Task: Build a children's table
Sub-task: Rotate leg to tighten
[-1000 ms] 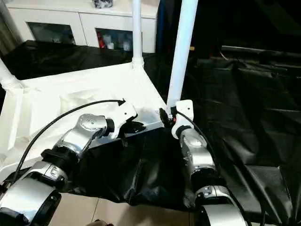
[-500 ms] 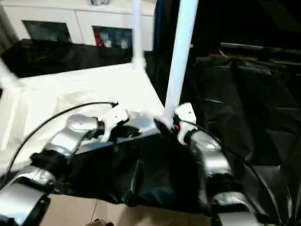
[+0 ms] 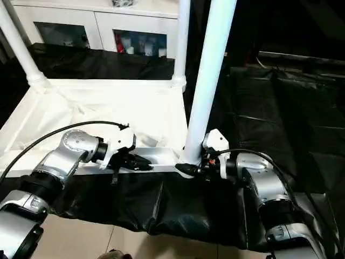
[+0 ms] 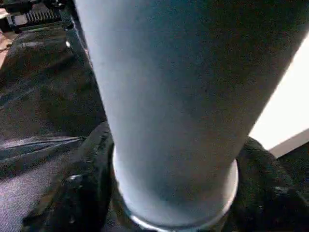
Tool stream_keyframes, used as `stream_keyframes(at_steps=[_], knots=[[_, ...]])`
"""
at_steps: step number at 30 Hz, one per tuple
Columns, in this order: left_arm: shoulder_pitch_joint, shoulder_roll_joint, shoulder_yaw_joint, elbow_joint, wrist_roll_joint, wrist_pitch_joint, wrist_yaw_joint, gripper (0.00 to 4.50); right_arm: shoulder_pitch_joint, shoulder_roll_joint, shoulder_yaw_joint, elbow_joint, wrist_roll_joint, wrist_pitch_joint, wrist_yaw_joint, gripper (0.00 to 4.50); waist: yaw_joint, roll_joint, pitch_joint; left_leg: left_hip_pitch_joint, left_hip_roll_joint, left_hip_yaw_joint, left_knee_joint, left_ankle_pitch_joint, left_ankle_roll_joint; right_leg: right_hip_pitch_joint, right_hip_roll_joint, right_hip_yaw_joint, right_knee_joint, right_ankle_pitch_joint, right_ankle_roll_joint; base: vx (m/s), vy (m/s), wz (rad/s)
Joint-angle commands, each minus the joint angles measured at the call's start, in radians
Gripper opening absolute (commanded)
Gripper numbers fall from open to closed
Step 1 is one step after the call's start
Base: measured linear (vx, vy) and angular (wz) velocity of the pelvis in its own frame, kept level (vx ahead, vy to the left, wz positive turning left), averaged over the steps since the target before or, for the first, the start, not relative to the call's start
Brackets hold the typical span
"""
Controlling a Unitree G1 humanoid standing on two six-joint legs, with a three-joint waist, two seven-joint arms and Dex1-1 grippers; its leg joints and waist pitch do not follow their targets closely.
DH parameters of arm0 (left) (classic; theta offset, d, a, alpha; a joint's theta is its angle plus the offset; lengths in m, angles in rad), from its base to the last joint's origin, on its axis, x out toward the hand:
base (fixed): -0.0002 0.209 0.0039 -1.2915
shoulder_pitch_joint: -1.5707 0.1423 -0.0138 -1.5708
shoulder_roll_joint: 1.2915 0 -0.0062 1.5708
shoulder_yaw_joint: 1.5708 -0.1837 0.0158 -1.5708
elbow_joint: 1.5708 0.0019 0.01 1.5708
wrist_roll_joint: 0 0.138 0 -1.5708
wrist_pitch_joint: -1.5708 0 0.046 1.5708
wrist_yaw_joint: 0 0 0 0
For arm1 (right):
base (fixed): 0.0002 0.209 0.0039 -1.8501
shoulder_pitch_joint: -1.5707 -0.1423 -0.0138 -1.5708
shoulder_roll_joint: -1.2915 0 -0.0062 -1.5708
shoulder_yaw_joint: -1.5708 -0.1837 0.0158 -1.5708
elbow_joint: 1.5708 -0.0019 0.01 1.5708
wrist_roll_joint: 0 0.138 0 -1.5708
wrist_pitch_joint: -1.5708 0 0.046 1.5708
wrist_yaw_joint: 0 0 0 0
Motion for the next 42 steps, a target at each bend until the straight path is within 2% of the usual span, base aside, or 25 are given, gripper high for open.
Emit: stream_keyframes(at_steps=[1,5,7,8,10,11,12,15,16,17,18,19,20,21,22,24,28,29,31,32,35,38,39,41,42], knots=[[-0.014,-0.001,-0.005,0.009,0.009,-0.001,0.013,0.0,0.0,0.019,0.02,0.0,0.002,0.012,0.013,2.84,0.004,-0.005,-0.066,0.017,0.066,-0.026,-0.065,-0.132,0.093,0.051,-0.072,0.046,-0.058,-0.025,-0.297,0.0,0.0,0.0],[-0.011,-0.019,0.003,0.011,0.006,-0.004,0.053,0.0,0.023,0.05,0.016,-0.016,0.008,0.016,-0.034,2.75,0.004,-0.004,-0.066,0.018,0.067,-0.026,-0.066,-0.141,0.083,0.049,-0.072,0.046,-0.059,-0.042,-0.292,0.0,0.0,0.0],[-0.018,-0.044,0.014,0.029,0.011,-0.009,0.116,0.0,0.027,0.079,-0.001,-0.006,0.002,0.012,-0.105,2.75,0.002,-0.007,-0.064,0.018,0.067,-0.027,-0.067,-0.145,0.076,0.048,-0.073,0.047,-0.061,-0.053,-0.288,0.0,0.0,0.0],[-0.039,-0.09,0.031,0.066,0.022,-0.001,0.227,0.0,0.023,0.13,-0.032,0.028,-0.017,-0.017,-0.247,2.73,0.0,-0.012,-0.065,0.019,0.065,-0.027,-0.068,-0.159,0.066,0.048,-0.073,0.048,-0.064,-0.079,-0.28,0.0,0.0,0.0],[-0.069,-0.138,0.036,0.105,0.04,0.019,0.333,0.0,0.007,0.19,-0.061,0.076,-0.038,-0.029,-0.409,2.73,-0.005,-0.009,-0.061,0.023,0.063,-0.029,-0.073,-0.191,0.04,0.043,-0.076,0.049,-0.073,-0.145,-0.267,0.0,0.0,0.0],[-0.069,-0.138,0.036,0.105,0.04,0.019,0.333,0.0,0.007,0.19,-0.061,0.076,-0.038,-0.029,-0.409,2.72,-0.008,-0.007,-0.061,0.029,0.063,-0.029,-0.076,-0.215,0.017,0.04,-0.076,0.05,-0.078,-0.187,-0.256,0.0,0.0,0.0],[-0.085,-0.163,0.035,0.125,0.052,0.032,0.383,0.0,-0.005,0.223,-0.074,0.105,-0.052,-0.03,-0.497,2.72,-0.011,-0.008,-0.059,0.026,0.062,-0.031,-0.079,-0.227,0.006,0.042,-0.074,0.051,-0.081,-0.21,-0.242,0.0,0.0,0.0],[-0.114,-0.211,0.028,0.163,0.075,0.057,0.479,0.0,-0.032,0.284,-0.087,0.155,-0.072,-0.029,-0.635,2.72,-0.012,-0.002,-0.057,0.032,0.061,-0.033,-0.083,-0.263,-0.007,0.04,-0.073,0.051,-0.086,-0.233,-0.226,0.0,0.0,0.0],[-0.126,-0.231,0.027,0.18,0.085,0.061,0.526,0.0,-0.049,0.308,-0.09,0.18,-0.088,-0.029,-0.703,2.72,-0.013,-0.004,-0.056,0.032,0.061,-0.032,-0.083,-0.266,-0.007,0.04,-0.073,0.052,-0.088,-0.234,-0.224,0.0,0.0,0.0],[-0.131,-0.254,0.026,0.188,0.088,0.069,0.555,0.0,-0.073,0.334,-0.094,0.209,-0.104,-0.028,-0.782,2.72,-0.015,0.005,-0.056,0.033,0.06,-0.032,-0.085,-0.277,-0.013,0.039,-0.072,0.053,-0.09,-0.229,-0.222,0.0,0.0,0.0],[-0.137,-0.271,0.027,0.198,0.091,0.072,0.577,0.0,-0.091,0.355,-0.1,0.233,-0.118,-0.031,-0.841,2.72,-0.018,0.002,-0.057,0.035,0.059,-0.033,-0.086,-0.284,-0.023,0.039,-0.071,0.052,-0.089,-0.231,-0.222,0.0,0.0,0.0],[-0.138,-0.28,0.025,0.201,0.095,0.068,0.586,0.0,-0.102,0.37,-0.102,0.242,-0.118,-0.034,-0.857,2.72,-0.016,0.01,-0.058,0.037,0.058,-0.034,-0.085,-0.282,-0.026,0.039,-0.072,0.052,-0.089,-0.229,-0.221,0.0,0.0,0.0],[-0.138,-0.284,0.023,0.202,0.097,0.066,0.589,0.0,-0.107,0.378,-0.103,0.247,-0.119,-0.036,-0.865,2.72,-0.018,0.008,-0.058,0.036,0.058,-0.032,-0.085,-0.283,-0.026,0.039,-0.071,0.053,-0.09,-0.223,-0.22,0.0,0.0,0.0],[-0.136,-0.297,0.019,0.21,0.101,0.053,0.581,0.0,-0.124,0.398,-0.082,0.254,-0.141,-0.065,-0.857,3.07,-0.017,0.008,-0.061,0.031,0.056,-0.032,-0.083,-0.266,-0.016,0.044,-0.071,0.052,-0.087,-0.179,-0.223,0.0,0.0,0.0],[-0.136,-0.297,0.019,0.21,0.101,0.053,0.581,0.0,-0.124,0.398,-0.082,0.254,-0.141,-0.065,-0.857,3.07,-0.017,0.007,-0.062,0.029,0.056,-0.033,-0.082,-0.255,-0.009,0.047,-0.071,0.052,-0.084,-0.161,-0.224,0.0,0.0,0.0],[-0.13,-0.295,0.018,0.205,0.097,0.049,0.561,0.0,-0.122,0.399,-0.082,0.245,-0.132,-0.072,-0.829,3.44,-0.016,0.007,-0.063,0.027,0.055,-0.03,-0.08,-0.217,0.018,0.05,-0.07,0.052,-0.079,-0.103,-0.233,0.0,0.0,0.0],[-0.114,-0.265,0.022,0.184,0.075,0.017,0.474,0.0,-0.119,0.374,-0.086,0.234,-0.102,-0.084,-0.736,3.62,-0.017,0.002,-0.062,0.023,0.057,-0.031,-0.08,-0.216,0.04,0.053,-0.072,0.05,-0.08,-0.116,-0.24,0.0,0.0,0.0],[-0.111,-0.259,0.022,0.18,0.07,0.005,0.456,0.0,-0.119,0.367,-0.084,0.235,-0.103,-0.087,-0.726,3.77,-0.019,0.004,-0.062,0.024,0.058,-0.032,-0.08,-0.213,0.041,0.053,-0.073,0.05,-0.08,-0.12,-0.241,0.0,0.0,0.0],[-0.097,-0.234,0.024,0.157,0.054,-0.006,0.4,0.0,-0.11,0.331,-0.081,0.23,-0.101,-0.104,-0.667,3.77,-0.023,-0.005,-0.063,0.023,0.058,-0.031,-0.078,-0.204,0.049,0.054,-0.073,0.05,-0.078,-0.102,-0.25,0.0,0.0,0.0],[-0.091,-0.225,0.024,0.148,0.048,-0.007,0.377,0.0,-0.106,0.319,-0.08,0.226,-0.098,-0.107,-0.644,3.77,-0.023,-0.002,-0.064,0.02,0.057,-0.031,-0.076,-0.196,0.054,0.057,-0.074,0.049,-0.074,-0.092,-0.253,0.0,0.0,0.0],[-0.071,-0.178,0.018,0.116,0.031,-0.016,0.282,0.0,-0.089,0.256,-0.077,0.203,-0.086,-0.116,-0.527,3.77,-0.031,-0.003,-0.067,0.014,0.058,-0.028,-0.069,-0.132,0.1,0.061,-0.073,0.048,-0.064,0.006,-0.281,0.0,0.0,0.0],[-0.061,-0.148,0.012,0.107,0.027,-0.029,0.225,0.0,-0.077,0.215,-0.07,0.183,-0.074,-0.117,-0.438,3.77,-0.026,-0.001,-0.07,0.013,0.059,-0.025,-0.063,-0.102,0.124,0.059,-0.069,0.046,-0.058,0.044,-0.297,0.0,0.0,0.0],[-0.059,-0.137,0.01,0.108,0.029,-0.03,0.207,0.0,-0.07,0.198,-0.068,0.17,-0.065,-0.113,-0.393,3.77,-0.021,0.001,-0.07,0.015,0.063,-0.023,-0.061,-0.105,0.13,0.054,-0.067,0.045,-0.055,0.057,-0.307,0.0,0.0,0.0],[-0.053,-0.097,0.005,0.107,0.026,-0.043,0.132,0.0,-0.046,0.139,-0.052,0.128,-0.038,-0.094,-0.228,3.77,-0.015,0.003,-0.068,0.014,0.063,-0.024,-0.061,-0.118,0.13,0.054,-0.067,0.043,-0.056,0.044,-0.308,0.0,0.0,0.0],[-0.053,-0.097,0.005,0.107,0.026,-0.043,0.132,0.0,-0.046,0.139,-0.052,0.128,-0.038,-0.094,-0.228,3.77,-0.01,0.003,-0.068,0.016,0.065,-0.023,-0.061,-0.136,0.131,0.052,-0.068,0.043,-0.057,0.027,-0.307,0.0,0.0,0.0]])
